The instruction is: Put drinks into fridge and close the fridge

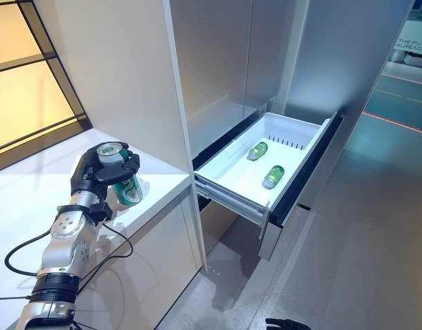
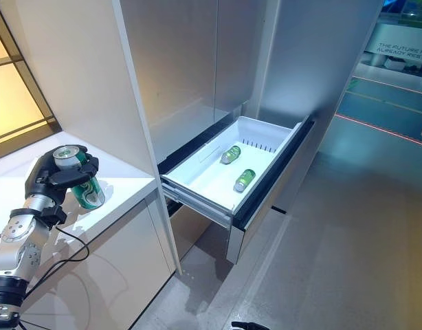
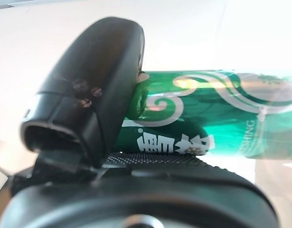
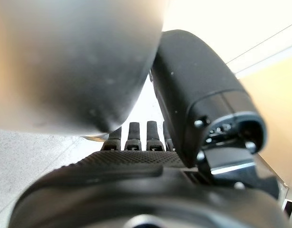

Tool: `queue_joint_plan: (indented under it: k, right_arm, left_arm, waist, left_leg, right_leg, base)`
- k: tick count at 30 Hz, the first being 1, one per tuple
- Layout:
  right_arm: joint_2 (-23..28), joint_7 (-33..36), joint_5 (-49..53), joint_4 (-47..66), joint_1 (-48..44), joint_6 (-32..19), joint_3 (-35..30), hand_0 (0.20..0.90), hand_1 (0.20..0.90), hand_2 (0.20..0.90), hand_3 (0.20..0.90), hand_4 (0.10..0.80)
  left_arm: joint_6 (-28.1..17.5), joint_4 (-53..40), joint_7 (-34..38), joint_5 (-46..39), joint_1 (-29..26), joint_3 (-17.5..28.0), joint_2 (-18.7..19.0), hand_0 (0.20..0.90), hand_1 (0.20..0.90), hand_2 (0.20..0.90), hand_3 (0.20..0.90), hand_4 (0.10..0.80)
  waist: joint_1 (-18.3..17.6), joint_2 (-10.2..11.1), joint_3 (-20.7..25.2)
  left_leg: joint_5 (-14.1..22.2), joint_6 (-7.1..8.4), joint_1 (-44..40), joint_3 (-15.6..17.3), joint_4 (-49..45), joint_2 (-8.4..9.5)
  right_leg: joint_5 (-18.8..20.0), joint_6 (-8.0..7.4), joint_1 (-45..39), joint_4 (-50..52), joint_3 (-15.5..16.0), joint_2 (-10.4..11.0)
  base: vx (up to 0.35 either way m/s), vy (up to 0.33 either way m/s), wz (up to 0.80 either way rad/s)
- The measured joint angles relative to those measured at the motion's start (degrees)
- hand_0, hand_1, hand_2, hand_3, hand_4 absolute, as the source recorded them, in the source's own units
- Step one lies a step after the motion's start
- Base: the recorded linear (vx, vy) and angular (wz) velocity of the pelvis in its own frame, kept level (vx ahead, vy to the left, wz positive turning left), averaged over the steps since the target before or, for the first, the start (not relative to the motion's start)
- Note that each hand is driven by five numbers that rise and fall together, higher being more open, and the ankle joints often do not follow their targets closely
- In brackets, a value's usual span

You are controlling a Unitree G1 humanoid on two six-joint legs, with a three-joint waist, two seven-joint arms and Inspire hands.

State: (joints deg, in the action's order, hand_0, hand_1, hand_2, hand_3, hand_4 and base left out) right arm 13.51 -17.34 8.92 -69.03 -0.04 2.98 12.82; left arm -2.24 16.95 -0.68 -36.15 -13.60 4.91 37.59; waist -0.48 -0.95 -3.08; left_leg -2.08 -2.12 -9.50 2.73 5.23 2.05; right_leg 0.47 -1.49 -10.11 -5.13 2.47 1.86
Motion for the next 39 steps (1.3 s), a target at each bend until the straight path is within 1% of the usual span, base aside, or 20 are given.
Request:
queue_joint_plan:
  k: [4, 6, 9, 11, 13, 16, 17, 19, 20, 21, 25, 27, 29, 30, 33, 39]
  right_arm:
    - [0.0, 0.0, 0.1, 1.9, 0.8, -1.3, 0.1, 0.900, 0.900, 0.900, 0.900, 0.800]
    - [0.1, 0.1, 0.3, 4.3, 1.7, -2.1, 0.2, 0.900, 0.900, 0.900, 0.900, 0.800]
    - [0.4, 0.7, 0.3, 12.5, 4.2, -2.5, 1.8, 0.900, 0.900, 0.900, 0.900, 0.800]
    - [0.6, 1.5, 0.3, 18.5, 5.7, -2.6, 3.1, 0.900, 0.900, 0.900, 0.900, 0.800]
    - [0.8, 1.8, 0.3, 27.6, 6.8, -2.6, 4.0, 0.900, 0.900, 0.900, 0.900, 0.800]
    - [1.0, 1.7, 0.3, 40.1, 7.6, -2.3, 4.8, 0.900, 0.900, 0.900, 0.900, 0.800]
    - [1.5, 1.4, 0.8, 44.5, 7.3, -2.3, 5.1, 0.900, 0.900, 0.900, 0.900, 0.800]
    - [2.2, 0.7, 2.4, 49.8, 7.0, -2.2, 5.2, 0.900, 0.900, 0.900, 0.900, 0.800]
    - [3.3, -0.3, 3.0, 54.1, 6.6, -1.6, 5.2, 0.900, 0.900, 0.900, 0.900, 0.800]
    - [3.9, -0.7, 3.6, 55.8, 6.4, -1.5, 5.2, 0.900, 0.900, 0.900, 0.900, 0.800]
    - [9.4, -2.5, 11.0, 66.8, 3.2, 0.9, 4.8, 0.900, 0.900, 0.900, 0.900, 0.800]
    - [10.2, -2.6, 15.3, 69.7, 1.5, 1.5, 4.1, 0.900, 0.900, 0.900, 0.900, 0.800]
    - [10.6, -2.6, 17.9, 71.4, 0.2, 1.8, 4.1, 0.900, 0.900, 0.900, 0.900, 0.800]
    - [11.0, -2.6, 19.5, 73.0, -0.8, 2.7, 4.1, 0.900, 0.900, 0.900, 0.900, 0.800]
    - [11.2, -2.8, 23.6, 75.0, -3.3, 4.5, 4.6, 0.900, 0.900, 0.900, 0.900, 0.800]
    - [11.5, -2.9, 30.1, 78.1, -6.0, 7.2, 6.9, 0.900, 0.900, 0.900, 0.900, 0.800]
  left_arm:
    - [-0.3, -0.7, 0.1, -2.2, 0.0, 0.0, 0.0, 0.300, 0.300, 0.300, 0.200, 0.100]
    - [-0.3, -2.6, 0.1, -3.7, 0.3, 0.0, 0.0, 0.300, 0.300, 0.300, 0.200, 0.100]
    - [-0.3, -8.4, -0.6, -5.4, 1.0, -0.3, -0.3, 0.300, 0.300, 0.300, 0.200, 0.100]
    - [-0.3, -11.6, -1.6, -6.4, 1.0, -1.2, -0.6, 0.300, 0.300, 0.300, 0.200, 0.100]
    - [-0.2, -15.2, -5.2, -8.2, 1.0, -2.9, -0.7, 0.300, 0.300, 0.300, 0.200, 0.100]
    - [-0.2, -19.6, -9.4, -8.7, 1.4, -5.1, -0.7, 0.300, 0.300, 0.300, 0.200, 0.100]
    - [-0.2, -21.4, -11.1, -8.8, 1.4, -6.5, -0.8, 0.300, 0.300, 0.300, 0.200, 0.100]
    - [-0.2, -23.5, -14.3, -8.9, 1.5, -8.3, -1.0, 0.300, 0.300, 0.300, 0.200, 0.100]
    - [-0.2, -25.1, -16.8, -8.9, 2.2, -9.3, -1.3, 0.300, 0.300, 0.300, 0.200, 0.100]
    - [-0.2, -25.6, -17.8, -8.9, 2.5, -9.8, -1.4, 0.300, 0.300, 0.300, 0.200, 0.100]
    - [-0.3, -26.3, -23.6, -8.8, 3.4, -13.6, -2.6, 0.300, 0.300, 0.300, 0.200, 0.100]
    - [-0.3, -26.4, -26.0, -8.8, 4.2, -13.8, -3.0, 0.300, 0.300, 0.300, 0.200, 0.100]
    - [-0.3, -26.4, -27.1, -8.8, 4.5, -14.2, -3.0, 0.300, 0.300, 0.300, 0.200, 0.100]
    - [-0.3, -26.4, -27.6, -8.8, 4.5, -14.6, -3.0, 0.300, 0.300, 0.300, 0.200, 0.100]
    - [-0.3, -26.5, -27.7, -8.8, 4.5, -15.4, -3.0, 0.300, 0.300, 0.300, 0.200, 0.100]
    - [0.0, -26.8, -27.5, -8.8, 4.5, -16.0, -3.0, 0.300, 0.300, 0.300, 0.200, 0.100]
  waist:
    - [0.1, 0.5, -0.3]
    - [0.2, 1.0, -0.7]
    - [0.2, 2.0, -2.0]
    - [0.1, 2.3, -2.6]
    - [-0.4, 2.1, -3.1]
    - [-1.5, 1.6, -3.5]
    - [-1.8, 1.3, -3.7]
    - [-2.2, 0.9, -3.9]
    - [-2.7, 0.7, -4.0]
    - [-2.8, 0.6, -4.0]
    - [-2.8, 0.5, -4.1]
    - [-2.9, 0.4, -4.2]
    - [-2.8, 0.3, -4.2]
    - [-2.7, 0.0, -4.4]
    - [-2.6, -0.4, -4.5]
    - [-2.3, -0.4, -4.6]
  left_leg:
    - [0.0, -0.04, 0.2, 0.0, 0.0, -0.01]
    - [0.0, -0.05, 0.4, 0.0, 0.0, 0.00]
    - [-0.1, -0.08, 0.5, 0.0, -0.2, 0.01]
    - [-0.1, -0.13, 0.5, 0.0, -0.3, 0.04]
    - [-0.1, -0.14, 0.5, 0.2, -0.2, 0.07]
    - [-0.1, -0.13, 0.5, 0.2, -0.2, 0.06]
    - [-0.1, -0.13, 0.5, 0.3, -0.2, 0.05]
    - [-0.1, -0.13, 0.5, 0.3, -0.3, 0.06]
    - [-0.1, -0.13, 0.5, 0.6, -0.3, 0.06]
    - [-0.1, -0.13, 0.5, 0.7, -0.3, 0.04]
    - [-0.1, -0.11, 0.5, 1.4, -0.4, -0.22]
    - [-0.1, -0.05, 0.5, 1.5, -0.4, -0.31]
    - [-0.1, 0.00, 0.5, 1.5, -0.3, -0.35]
    - [-0.2, 0.01, 0.5, 1.5, -0.3, -0.35]
    - [-0.2, 0.01, 0.5, 1.5, -0.4, -0.34]
    - [-0.2, 0.00, 0.7, 1.5, -0.4, -0.31]
  right_leg:
    - [0.0, 0.01, 0.2, 0.0, 0.0, 0.0]
    - [0.1, -0.01, 0.3, 0.0, 0.0, 0.0]
    - [0.4, -0.10, 0.3, 0.1, 0.0, 0.0]
    - [0.4, -0.16, 0.3, 0.2, -0.1, 0.0]
    - [0.5, -0.23, 0.3, 0.3, -0.1, 0.1]
    - [0.5, -0.21, 0.3, 0.3, -0.1, 0.1]
    - [0.5, -0.22, 0.4, 0.3, -0.2, 0.0]
    - [0.5, -0.22, 0.4, 0.3, -0.3, 0.0]
    - [0.5, -0.23, 0.4, 0.3, -0.3, 0.0]
    - [0.5, -0.22, 0.4, 0.3, -0.4, 0.0]
    - [0.9, -0.08, 0.8, 0.3, -1.5, -0.3]
    - [1.0, 0.00, 0.9, 0.3, -1.5, -0.4]
    - [1.0, 0.00, 0.9, 0.3, -1.5, -0.4]
    - [1.0, -0.02, 0.9, 0.3, -1.5, -0.4]
    - [1.0, 0.04, 0.9, 0.3, -1.5, -0.4]
    - [1.0, -0.01, 1.0, 0.3, -1.5, -0.4]
  base:
    - [0.000, 0.000, 0.00]
    - [-0.033, -0.009, 0.00]
    - [-0.045, -0.009, 0.00]
    - [-0.055, -0.006, -0.01]
    - [-0.073, -0.005, -0.02]
    - [-0.058, -0.004, -0.01]
    - [-0.063, -0.004, -0.02]
    - [-0.049, 0.000, -0.02]
    - [-0.038, 0.003, -0.02]
    - [-0.045, 0.004, -0.07]
    - [-0.038, 0.004, -0.13]
    - [-0.014, 0.001, -0.02]
    - [0.000, 0.000, 0.00]
    - [0.000, 0.000, 0.00]
    - [0.000, 0.000, 0.00]
    - [0.000, 0.000, 0.00]
